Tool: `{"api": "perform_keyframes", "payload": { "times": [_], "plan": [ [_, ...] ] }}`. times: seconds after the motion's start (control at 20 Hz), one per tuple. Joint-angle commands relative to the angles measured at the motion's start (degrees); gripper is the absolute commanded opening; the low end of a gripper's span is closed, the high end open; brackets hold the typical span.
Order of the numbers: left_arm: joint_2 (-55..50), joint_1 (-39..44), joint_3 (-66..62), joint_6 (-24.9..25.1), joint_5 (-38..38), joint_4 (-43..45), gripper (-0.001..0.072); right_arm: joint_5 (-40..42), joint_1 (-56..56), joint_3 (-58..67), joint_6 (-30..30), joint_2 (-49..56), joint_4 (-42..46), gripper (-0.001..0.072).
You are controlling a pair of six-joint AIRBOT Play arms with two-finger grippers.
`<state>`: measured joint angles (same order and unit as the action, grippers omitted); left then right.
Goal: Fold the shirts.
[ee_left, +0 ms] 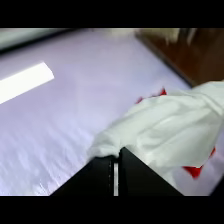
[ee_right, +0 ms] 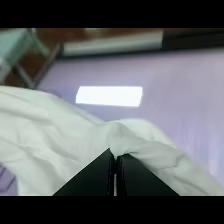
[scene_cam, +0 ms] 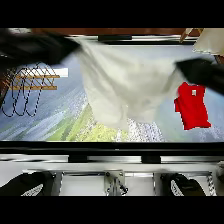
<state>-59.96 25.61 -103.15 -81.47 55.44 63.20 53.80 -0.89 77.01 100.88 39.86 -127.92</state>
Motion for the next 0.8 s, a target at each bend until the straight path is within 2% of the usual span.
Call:
{"api": "perform_keyframes", "payload": {
  "times": [0.0, 0.1, 0.2, 0.35, 0.45, 0.6, 0.75],
  "plan": [
    [8.9, -3.9, -13.8, -7.4, 0.6, 7.4, 0.0037, -7.5, 0.0, 13.1, 1.2, -7.0, 1.0, 0.0067],
    [13.0, -4.3, -13.2, -7.8, 2.8, 7.3, 0.0038, -6.1, 0.0, 15.6, 1.2, -9.6, -1.4, 0.0067],
    [15.5, -4.3, -11.1, -8.8, 8.6, 7.4, 0.0038, -3.0, 0.0, 16.0, 0.3, -11.5, -1.2, 0.0066],
    [16.6, -4.3, -7.6, -10.4, 18.1, 7.6, 0.0038, 6.8, 0.0, 16.0, -1.6, -11.8, 0.9, 0.0066],
    [16.7, -4.3, -5.7, -10.3, 19.2, 8.4, 0.0038, 13.9, 0.0, 16.0, -3.6, -11.5, 4.9, 0.0067],
    [16.7, -4.3, -1.5, -10.4, 19.8, 17.2, 0.0038, 27.5, 0.0, 15.9, -8.1, -8.7, 13.6, 0.0067],
    [16.6, -4.3, 6.2, -10.4, 22.7, 24.1, 0.0038, 37.4, 0.0, 13.3, -10.7, -4.0, 13.0, 0.0066]
  ]
}}
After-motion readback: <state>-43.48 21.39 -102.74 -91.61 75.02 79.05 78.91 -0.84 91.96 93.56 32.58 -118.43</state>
